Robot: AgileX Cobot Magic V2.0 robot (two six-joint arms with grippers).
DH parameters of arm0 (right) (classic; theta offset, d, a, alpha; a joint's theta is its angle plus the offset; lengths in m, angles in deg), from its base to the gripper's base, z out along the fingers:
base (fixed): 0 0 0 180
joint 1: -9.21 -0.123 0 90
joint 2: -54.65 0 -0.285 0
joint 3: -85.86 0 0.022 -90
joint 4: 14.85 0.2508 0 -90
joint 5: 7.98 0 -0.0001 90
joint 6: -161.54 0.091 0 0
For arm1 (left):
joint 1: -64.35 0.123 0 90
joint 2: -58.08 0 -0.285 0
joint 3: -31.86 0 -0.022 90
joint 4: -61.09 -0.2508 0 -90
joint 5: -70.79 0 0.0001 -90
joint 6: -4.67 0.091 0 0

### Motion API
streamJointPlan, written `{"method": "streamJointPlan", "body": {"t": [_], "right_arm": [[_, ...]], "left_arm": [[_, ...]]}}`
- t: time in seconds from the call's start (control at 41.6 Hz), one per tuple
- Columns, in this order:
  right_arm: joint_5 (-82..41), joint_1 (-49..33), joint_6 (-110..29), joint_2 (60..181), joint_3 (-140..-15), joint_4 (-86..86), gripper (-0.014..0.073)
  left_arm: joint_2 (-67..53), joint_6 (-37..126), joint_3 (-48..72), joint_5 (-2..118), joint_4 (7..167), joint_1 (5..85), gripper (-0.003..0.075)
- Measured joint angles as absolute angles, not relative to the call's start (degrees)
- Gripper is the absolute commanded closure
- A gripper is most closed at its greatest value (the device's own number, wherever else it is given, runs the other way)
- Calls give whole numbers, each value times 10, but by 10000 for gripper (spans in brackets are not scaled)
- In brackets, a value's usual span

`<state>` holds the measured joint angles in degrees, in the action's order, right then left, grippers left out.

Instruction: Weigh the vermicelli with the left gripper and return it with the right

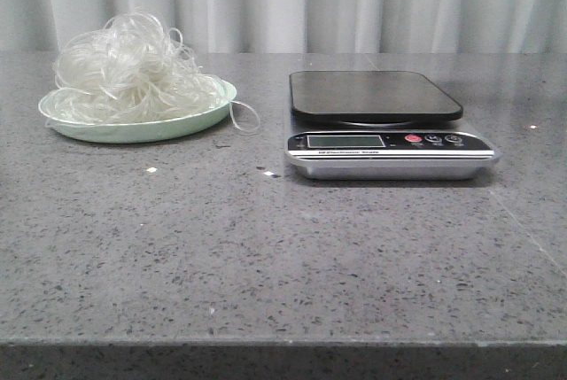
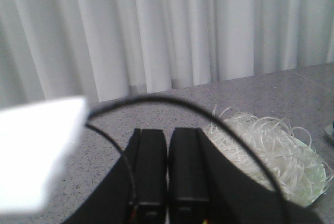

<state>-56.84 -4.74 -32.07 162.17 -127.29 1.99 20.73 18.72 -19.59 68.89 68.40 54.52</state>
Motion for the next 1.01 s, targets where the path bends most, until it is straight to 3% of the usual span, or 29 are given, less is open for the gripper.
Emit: {"method": "streamJointPlan", "body": {"t": [0.312, 0.721, 1.009], "right_arm": [[-555, -25, -288, 1534, -1222, -95, 440], [-287, -23, -254, 1289, -802, -97, 440], [-164, 1, -214, 1111, -550, -93, 440]], "left_arm": [[207, 187, -196, 689, 684, 545, 583], [207, 187, -196, 689, 684, 545, 583], [207, 187, -196, 689, 684, 545, 583]]}}
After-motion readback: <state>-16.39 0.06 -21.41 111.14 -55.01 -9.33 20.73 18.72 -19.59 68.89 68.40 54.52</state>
